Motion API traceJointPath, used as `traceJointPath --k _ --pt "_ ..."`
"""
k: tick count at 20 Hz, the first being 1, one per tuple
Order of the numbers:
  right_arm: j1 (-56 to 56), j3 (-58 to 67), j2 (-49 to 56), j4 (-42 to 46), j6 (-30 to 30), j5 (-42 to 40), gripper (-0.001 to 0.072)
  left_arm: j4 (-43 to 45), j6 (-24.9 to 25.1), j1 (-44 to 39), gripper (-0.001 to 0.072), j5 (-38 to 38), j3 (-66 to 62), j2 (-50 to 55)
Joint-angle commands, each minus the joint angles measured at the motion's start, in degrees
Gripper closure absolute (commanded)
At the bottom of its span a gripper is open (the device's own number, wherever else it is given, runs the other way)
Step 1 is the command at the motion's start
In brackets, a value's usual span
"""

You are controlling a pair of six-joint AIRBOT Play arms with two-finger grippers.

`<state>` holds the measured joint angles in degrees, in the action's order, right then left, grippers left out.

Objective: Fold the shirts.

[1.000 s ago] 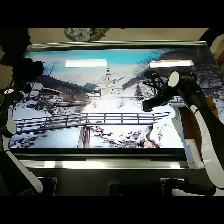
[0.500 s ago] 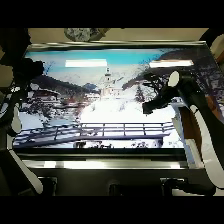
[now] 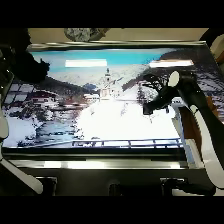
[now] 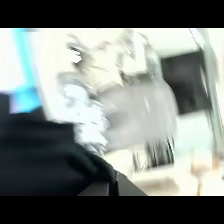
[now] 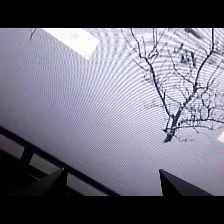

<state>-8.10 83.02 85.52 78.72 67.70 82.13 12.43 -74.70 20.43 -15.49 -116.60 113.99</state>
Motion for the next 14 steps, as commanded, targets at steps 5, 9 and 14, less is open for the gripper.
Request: traceJointPath --k 5,9,14 --pt "0.0 2.2 -9.7 11.1 -2.1 12.4 0.0047 20.2 10.0 -6.9 0.0685 -30.9 11.9 -36.2" --pt "0.0 2.3 -22.2 13.0 -2.1 12.5 0.0046 30.9 2.8 -16.6 0.0685 -48.1 19.2 -49.1" --pt "0.0 2.2 -33.7 13.1 -2.1 14.2 0.0046 32.2 2.7 -35.1 0.0684 -54.8 33.9 -51.9"
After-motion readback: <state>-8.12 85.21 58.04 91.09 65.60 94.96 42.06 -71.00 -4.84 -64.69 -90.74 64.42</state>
